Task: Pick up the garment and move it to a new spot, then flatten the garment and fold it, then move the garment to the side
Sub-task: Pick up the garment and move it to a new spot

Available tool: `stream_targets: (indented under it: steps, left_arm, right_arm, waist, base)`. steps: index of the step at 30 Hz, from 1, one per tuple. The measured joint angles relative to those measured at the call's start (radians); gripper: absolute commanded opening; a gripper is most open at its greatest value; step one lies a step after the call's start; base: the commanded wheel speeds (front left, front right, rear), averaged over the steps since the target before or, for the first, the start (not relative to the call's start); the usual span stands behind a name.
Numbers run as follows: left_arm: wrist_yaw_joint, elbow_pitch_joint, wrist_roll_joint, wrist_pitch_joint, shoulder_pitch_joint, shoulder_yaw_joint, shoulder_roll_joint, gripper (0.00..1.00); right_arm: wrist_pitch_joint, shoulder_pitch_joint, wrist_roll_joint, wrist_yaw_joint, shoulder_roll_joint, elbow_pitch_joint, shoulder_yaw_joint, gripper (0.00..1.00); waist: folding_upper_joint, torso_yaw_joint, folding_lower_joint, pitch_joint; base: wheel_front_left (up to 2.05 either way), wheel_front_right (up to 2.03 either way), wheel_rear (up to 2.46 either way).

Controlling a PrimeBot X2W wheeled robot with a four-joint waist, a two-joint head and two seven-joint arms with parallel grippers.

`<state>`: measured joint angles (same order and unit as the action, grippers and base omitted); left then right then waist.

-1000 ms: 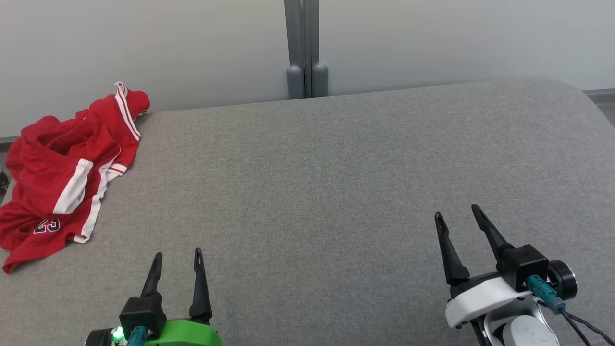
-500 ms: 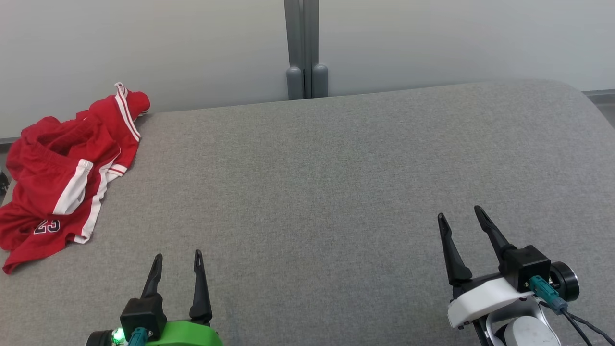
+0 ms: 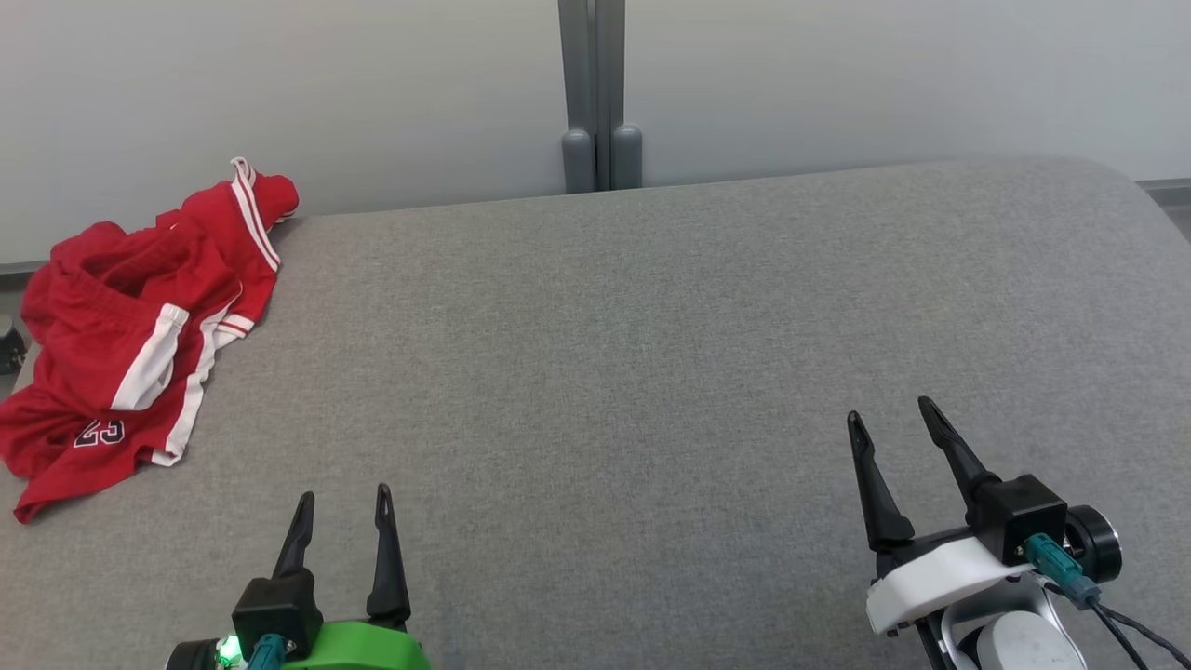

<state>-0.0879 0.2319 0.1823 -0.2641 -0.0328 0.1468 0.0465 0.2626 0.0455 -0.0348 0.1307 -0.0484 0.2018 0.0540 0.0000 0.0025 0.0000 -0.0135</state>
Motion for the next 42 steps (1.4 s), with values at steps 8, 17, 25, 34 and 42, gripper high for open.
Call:
stream_targets:
  steps: [8, 17, 25, 34, 42]
  left_arm:
    - [0.000, -0.009, -0.010, 0.000, 0.001, -0.013, 0.000, 1.00]
    - [0.008, -0.019, -0.029, 0.000, 0.003, -0.035, 0.001, 1.00]
    - [0.015, -0.018, -0.039, 0.000, 0.003, -0.062, 0.002, 1.00]
    - [0.017, -0.032, -0.042, 0.000, -0.006, -0.089, 0.002, 1.00]
    - [0.008, -0.045, -0.028, 0.000, -0.019, -0.130, 0.002, 1.00]
  right_arm:
    - [0.000, -0.007, -0.005, 0.000, 0.000, -0.021, 0.002, 1.00]
    - [0.000, -0.016, -0.015, 0.000, 0.000, -0.031, 0.000, 1.00]
    - [0.000, -0.017, -0.023, 0.000, 0.000, -0.033, 0.001, 1.00]
    - [0.000, -0.014, -0.023, 0.000, 0.000, -0.031, 0.011, 1.00]
    - [0.000, -0.011, -0.005, 0.000, 0.000, -0.048, 0.007, 1.00]
  waist:
    - [0.0000, 0.055, 0.0000, 0.002]
    - [0.0000, 0.179, 0.0000, 0.007]
    - [0.0000, 0.324, 0.0000, 0.011]
    - [0.0000, 0.452, 0.0000, 0.012]
    - [0.0000, 0.473, 0.0000, 0.026]
  base:
    - [0.00, 0.00, 0.00]
    - [0.00, 0.00, 0.00]
    - [0.00, 0.00, 0.00]
    - [0.00, 0.00, 0.00]
    - [0.00, 0.00, 0.00]
